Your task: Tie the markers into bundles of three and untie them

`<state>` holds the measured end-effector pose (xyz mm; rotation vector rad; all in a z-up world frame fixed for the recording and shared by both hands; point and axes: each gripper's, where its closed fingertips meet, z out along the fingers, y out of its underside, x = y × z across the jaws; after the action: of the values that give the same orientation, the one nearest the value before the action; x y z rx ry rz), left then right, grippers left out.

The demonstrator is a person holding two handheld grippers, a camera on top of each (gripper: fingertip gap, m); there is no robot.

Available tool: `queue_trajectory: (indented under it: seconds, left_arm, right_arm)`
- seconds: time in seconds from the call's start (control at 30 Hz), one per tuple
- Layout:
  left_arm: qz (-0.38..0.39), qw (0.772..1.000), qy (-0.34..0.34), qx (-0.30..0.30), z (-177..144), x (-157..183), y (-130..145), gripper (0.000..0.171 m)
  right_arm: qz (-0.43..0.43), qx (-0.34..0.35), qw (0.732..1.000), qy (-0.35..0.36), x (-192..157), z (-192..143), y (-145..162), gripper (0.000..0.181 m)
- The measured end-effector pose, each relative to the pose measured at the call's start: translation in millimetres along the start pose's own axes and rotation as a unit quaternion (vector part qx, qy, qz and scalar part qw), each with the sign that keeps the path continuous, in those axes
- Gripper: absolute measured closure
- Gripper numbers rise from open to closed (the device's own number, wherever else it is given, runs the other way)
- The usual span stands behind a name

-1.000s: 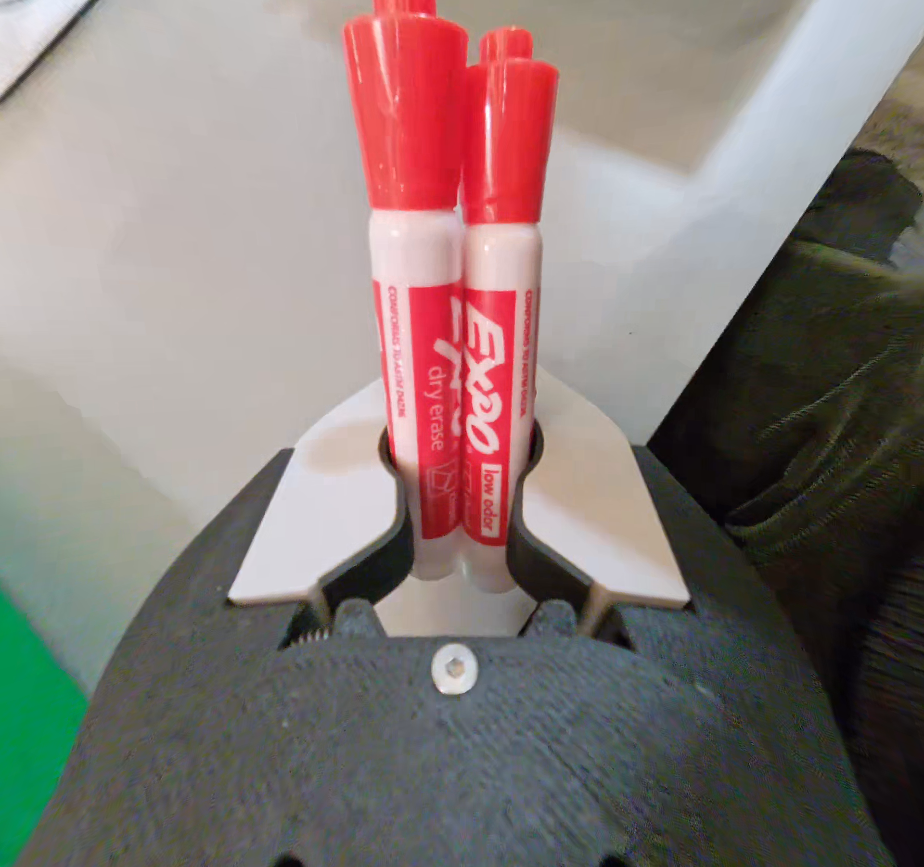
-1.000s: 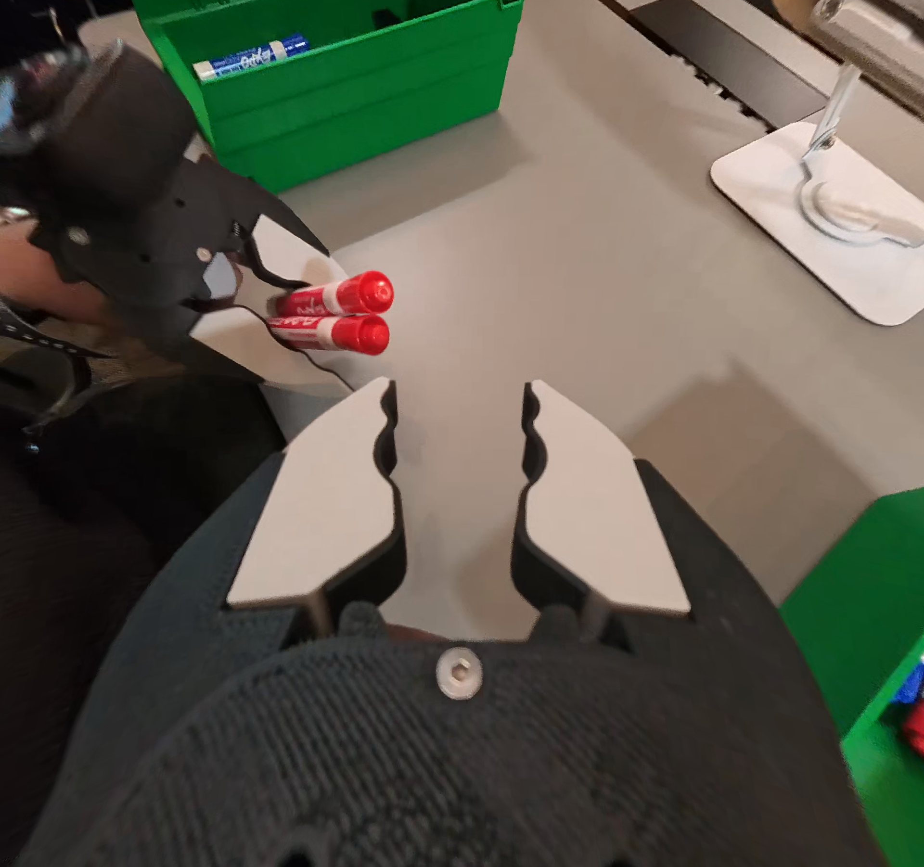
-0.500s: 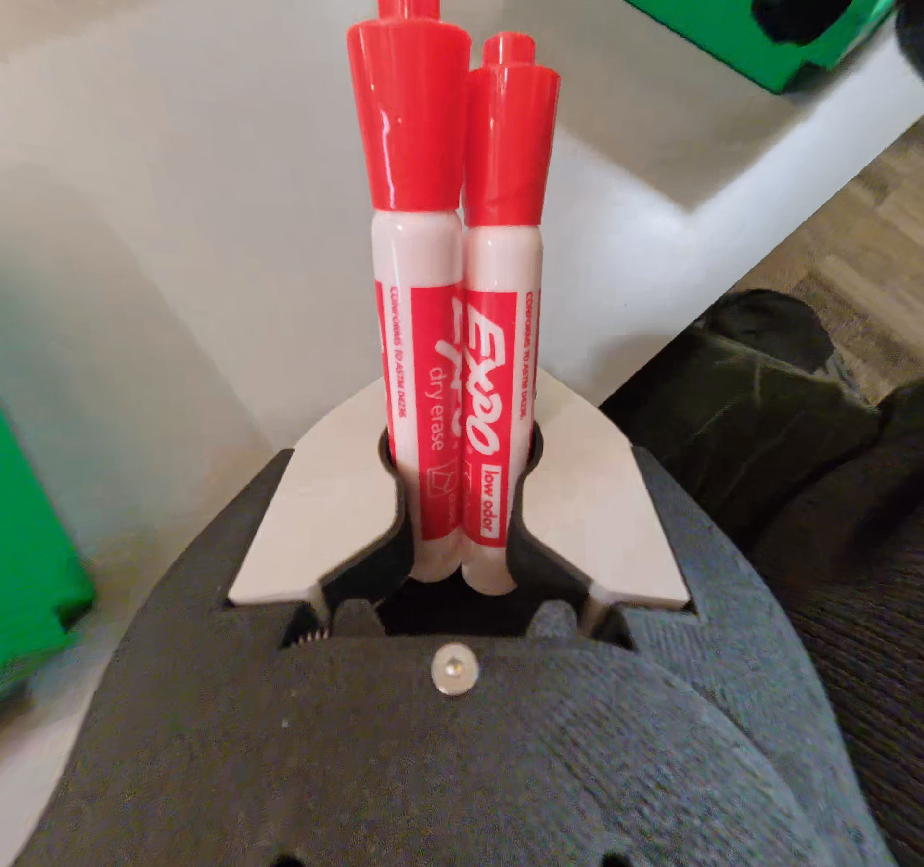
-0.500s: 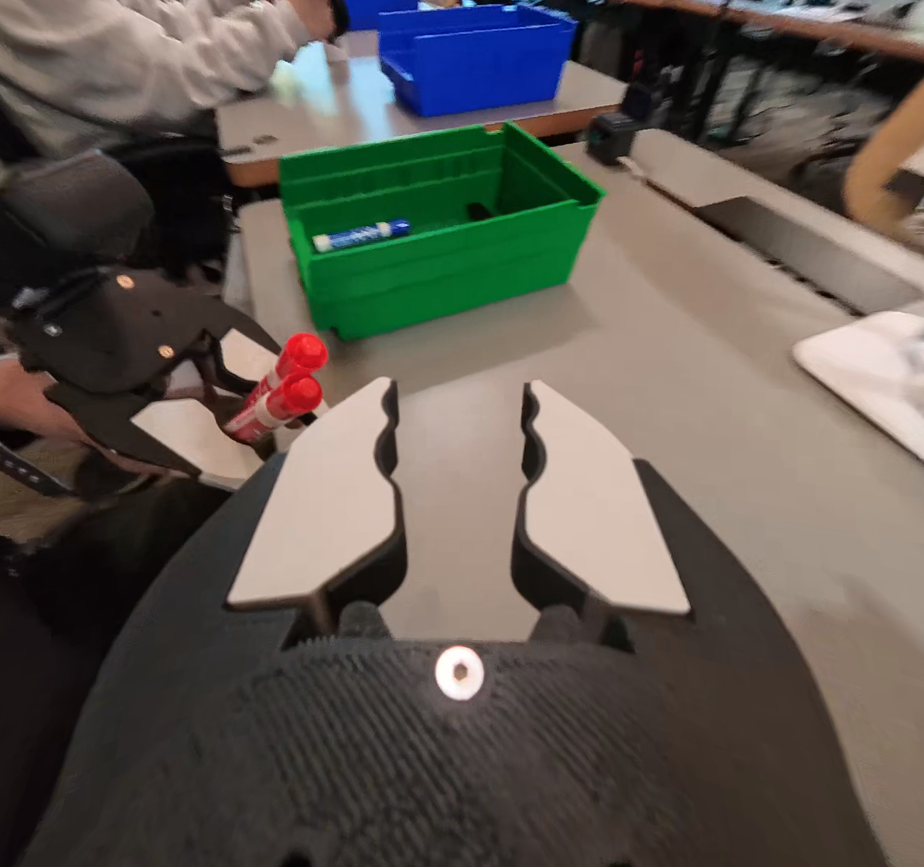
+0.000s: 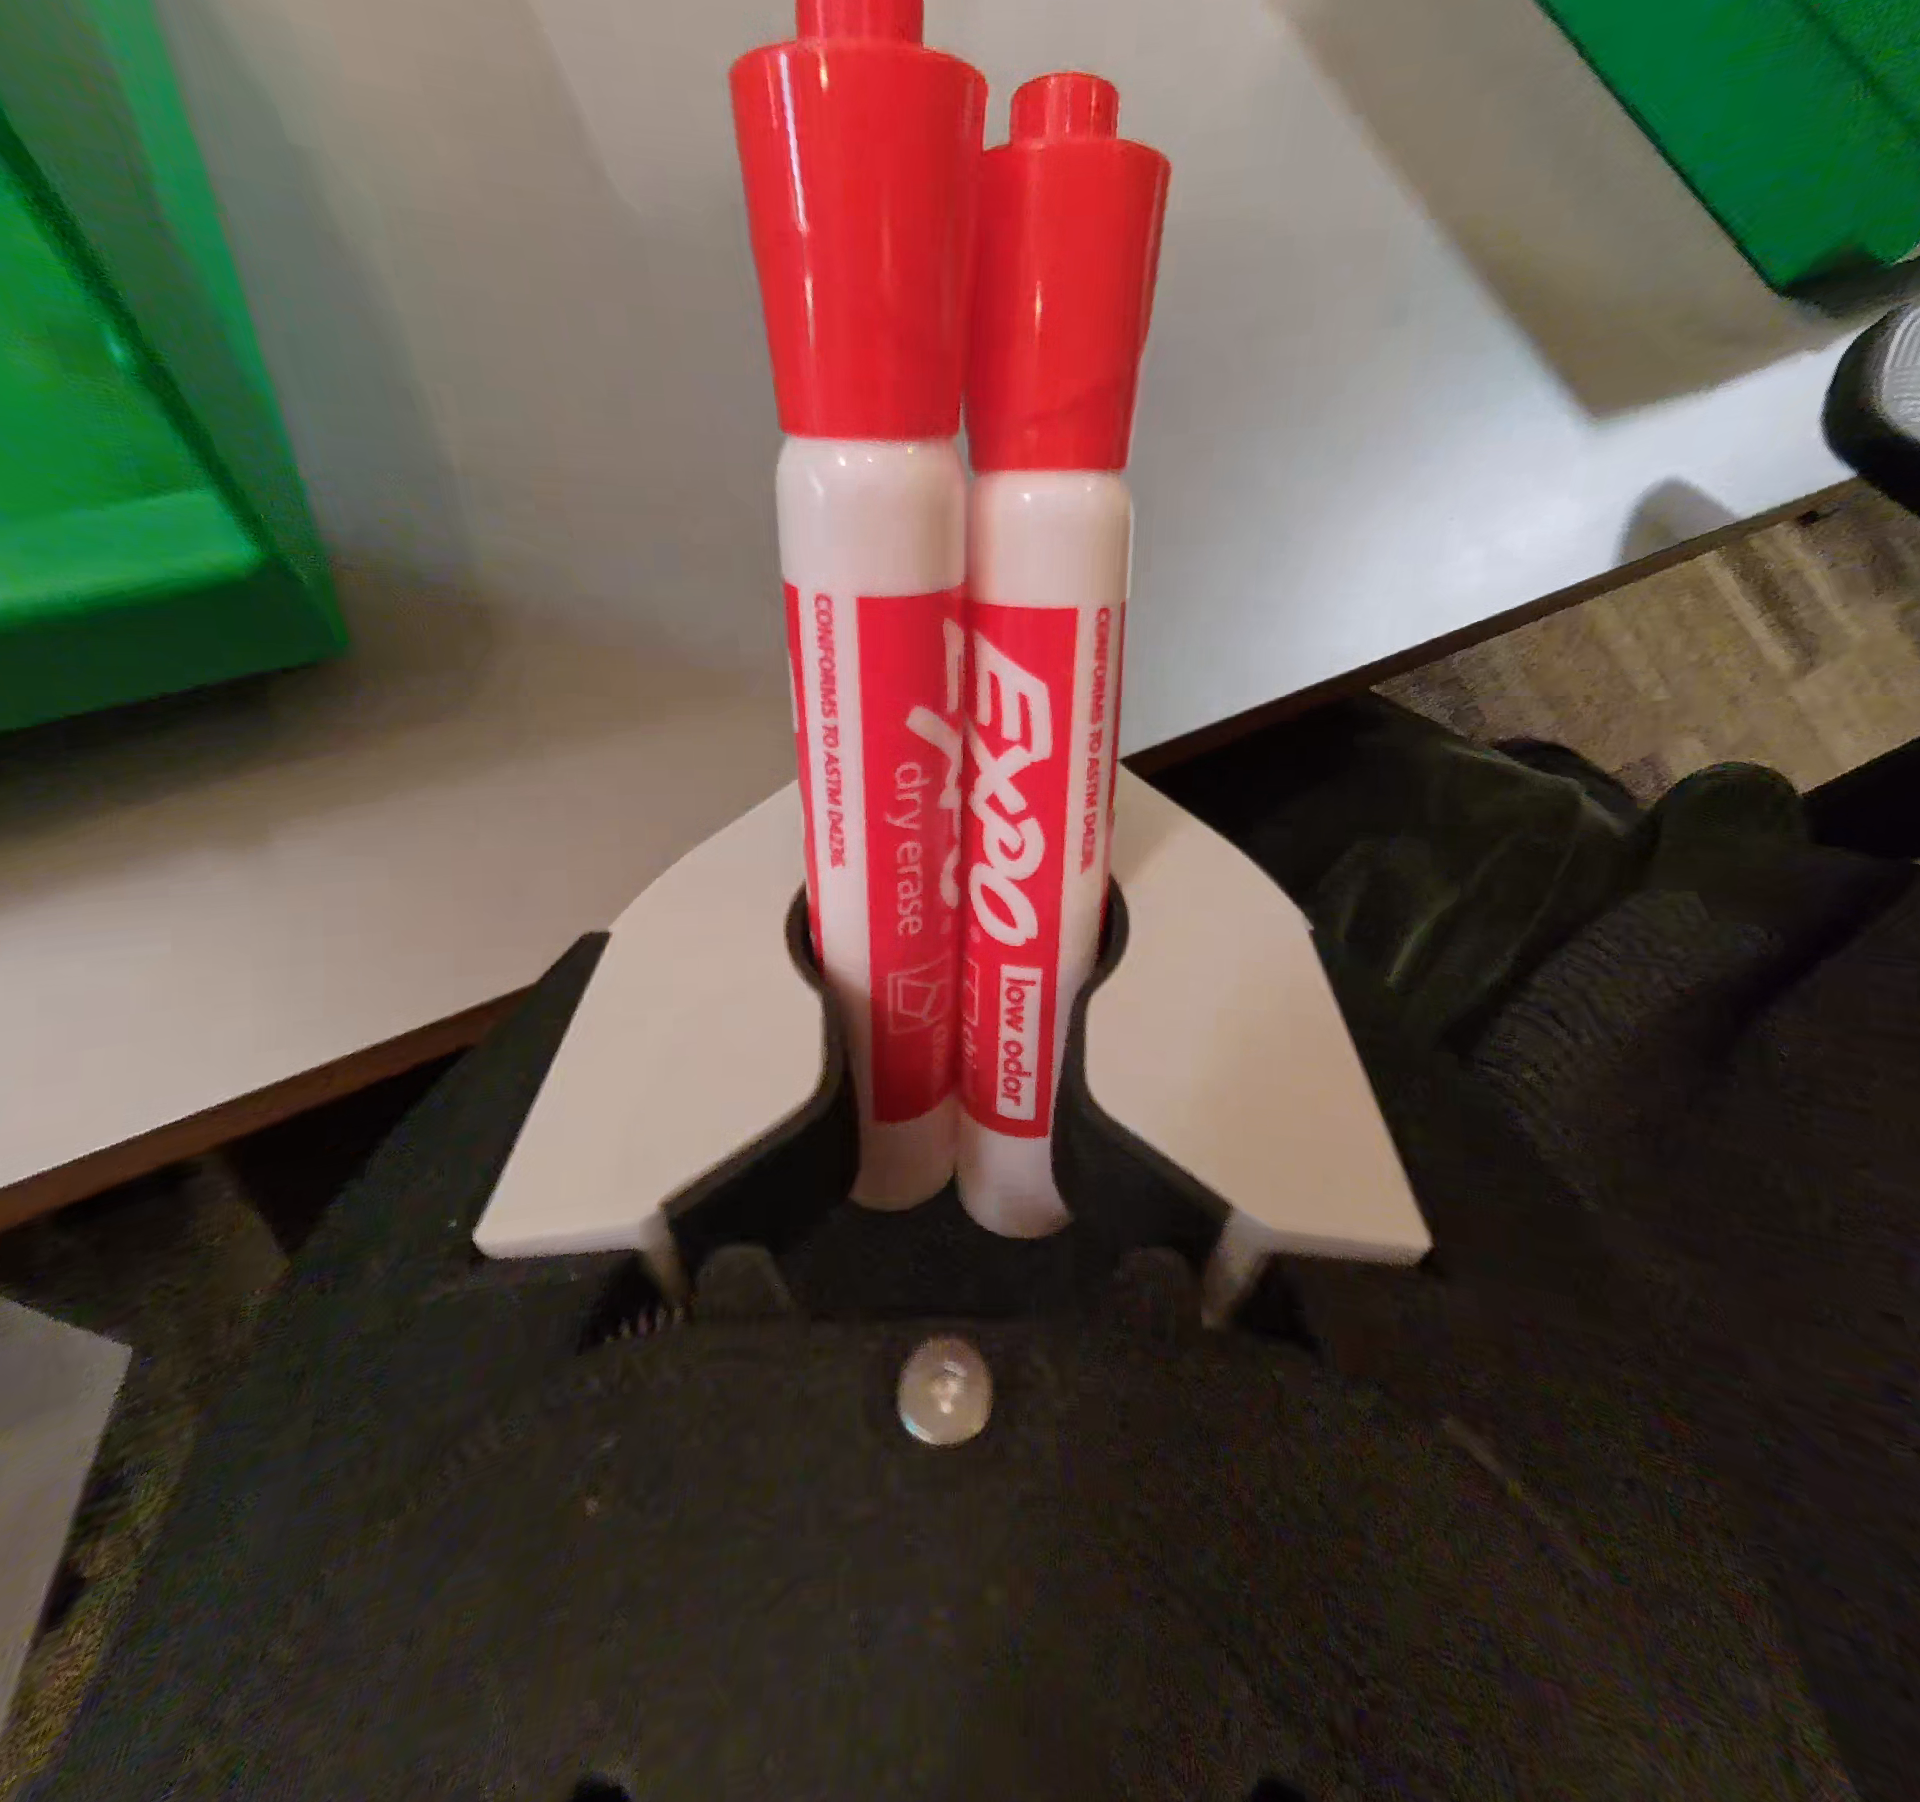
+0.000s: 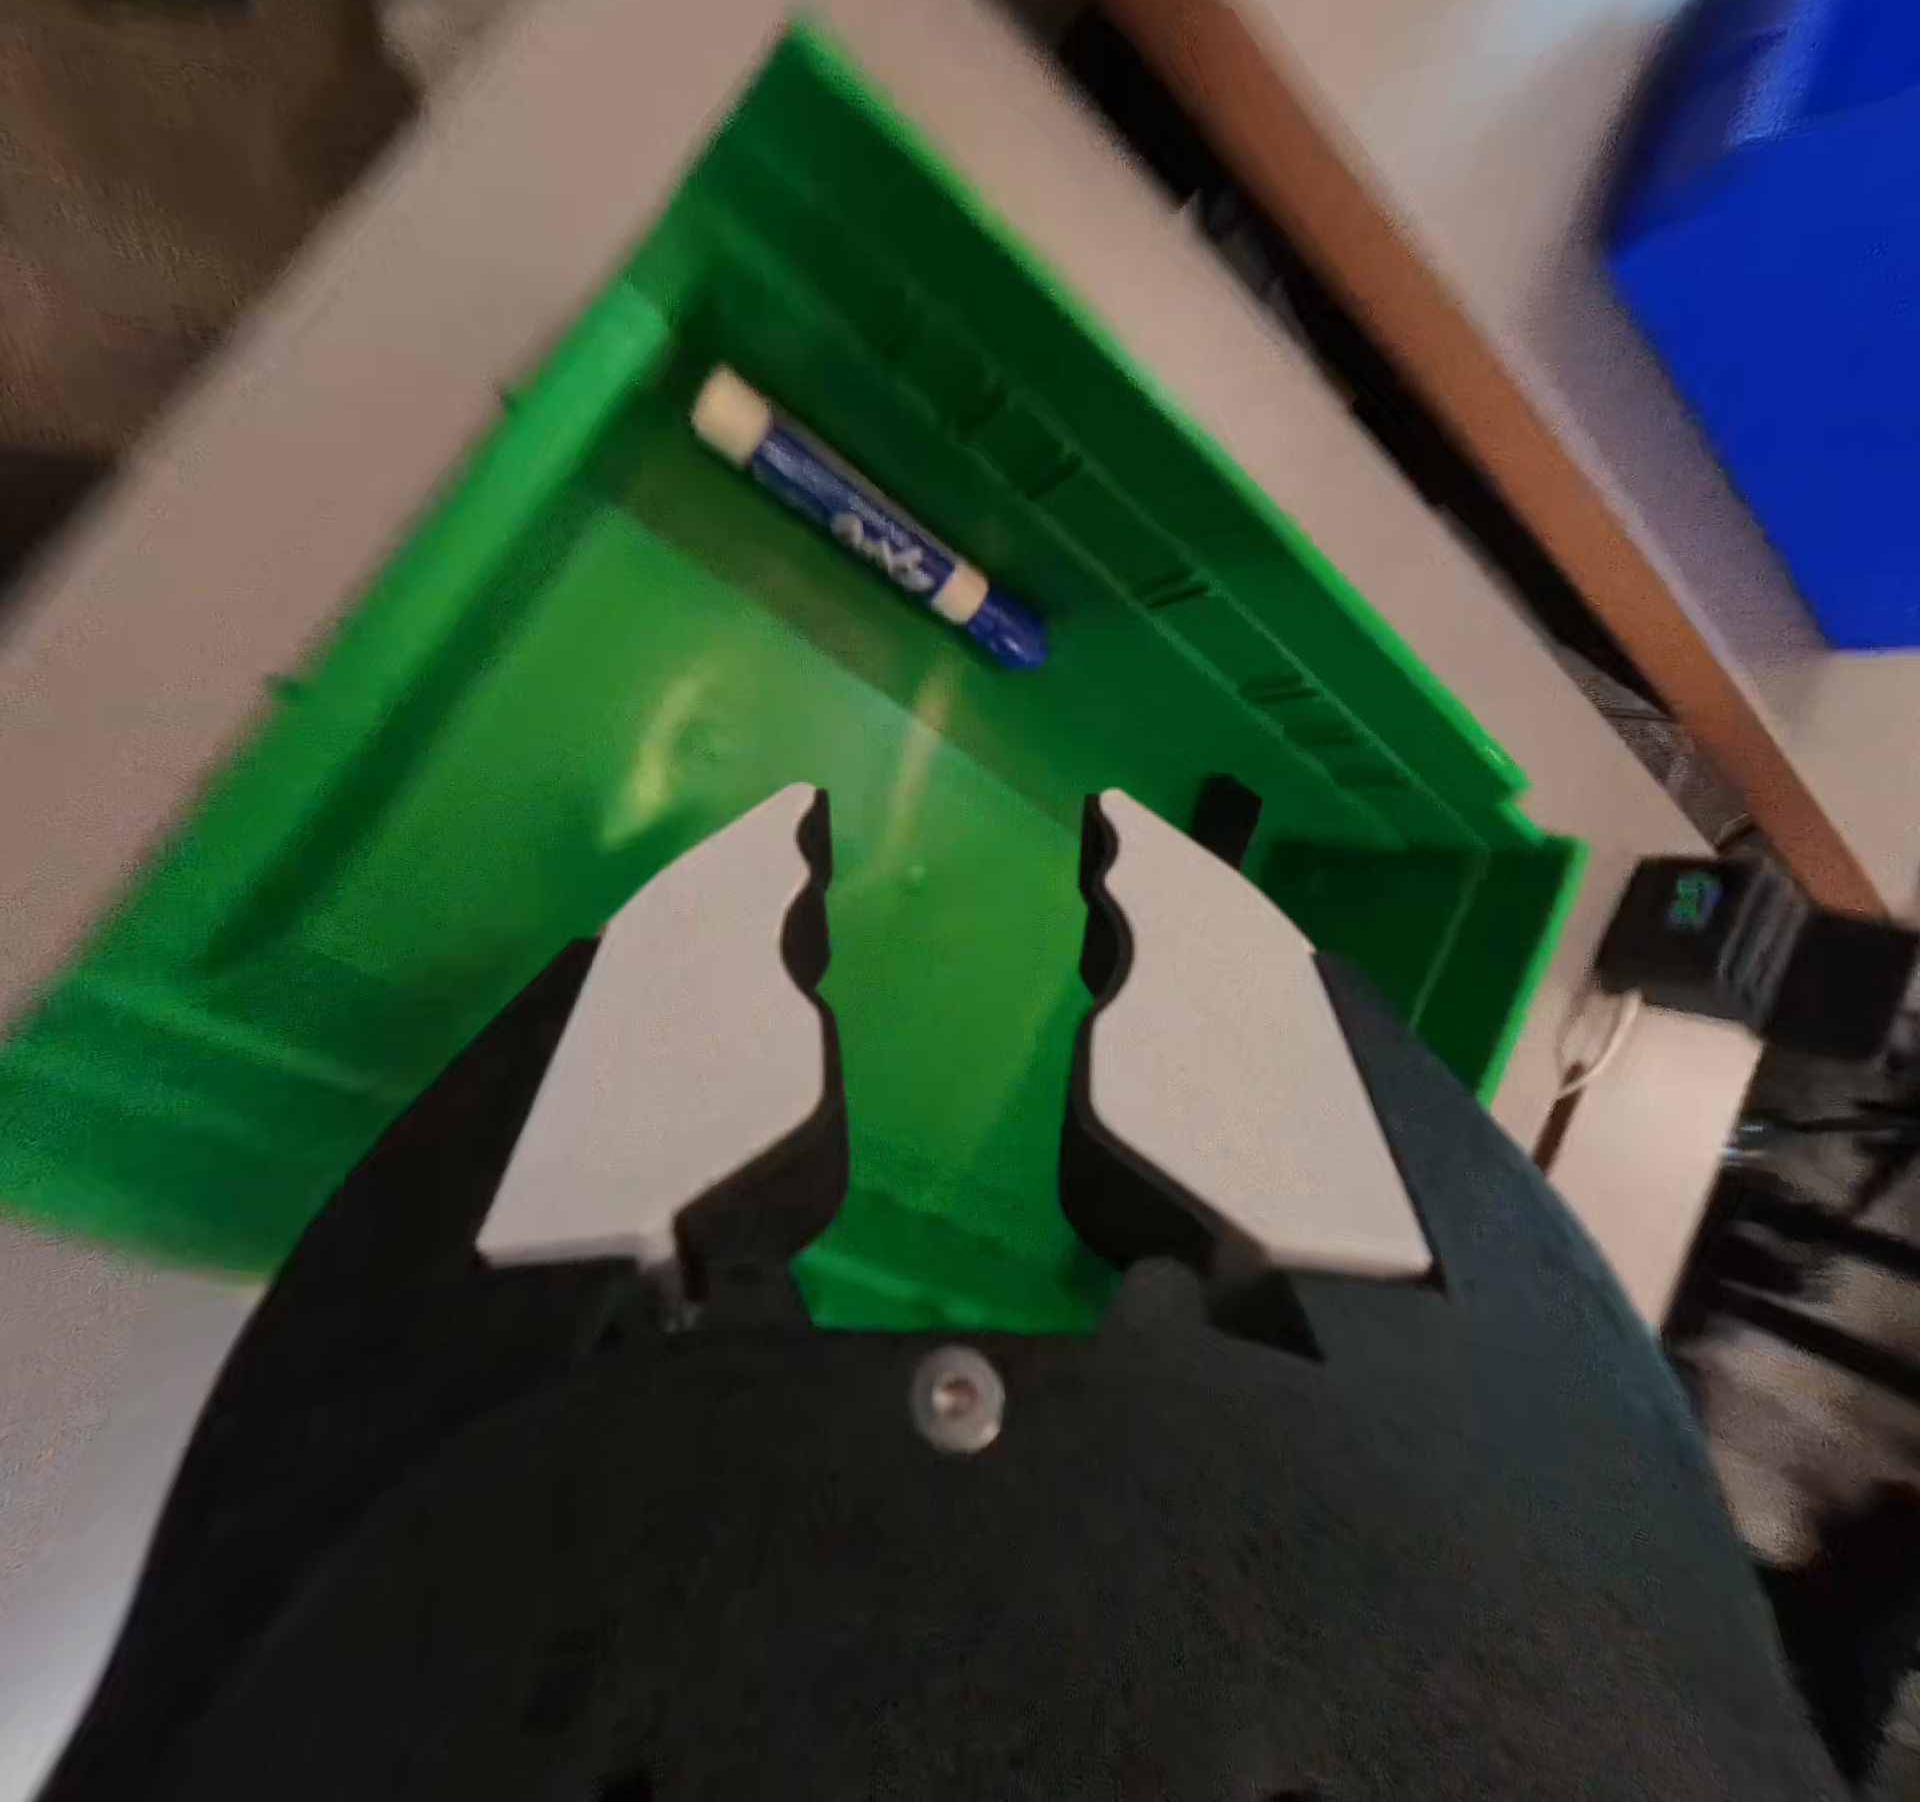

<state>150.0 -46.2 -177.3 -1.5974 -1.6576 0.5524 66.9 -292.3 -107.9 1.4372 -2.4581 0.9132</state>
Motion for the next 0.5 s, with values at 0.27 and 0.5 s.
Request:
queue_trajectory:
  seconds: [0.27,0.5]
  left_arm:
    - [-0.03,0.999,0.041,0.016,-1.0,0.8,-2.2,0.127]
    - [-0.058,0.996,0.065,0.031,-7.7,-0.5,-5.1,0.127]
  right_arm:
    - [-0.193,-0.079,0.975,-0.071,-15.8,106.3,-12.4,0.138]
    - [-0.174,-0.164,0.955,-0.176,-31.4,89.1,0.0,0.155]
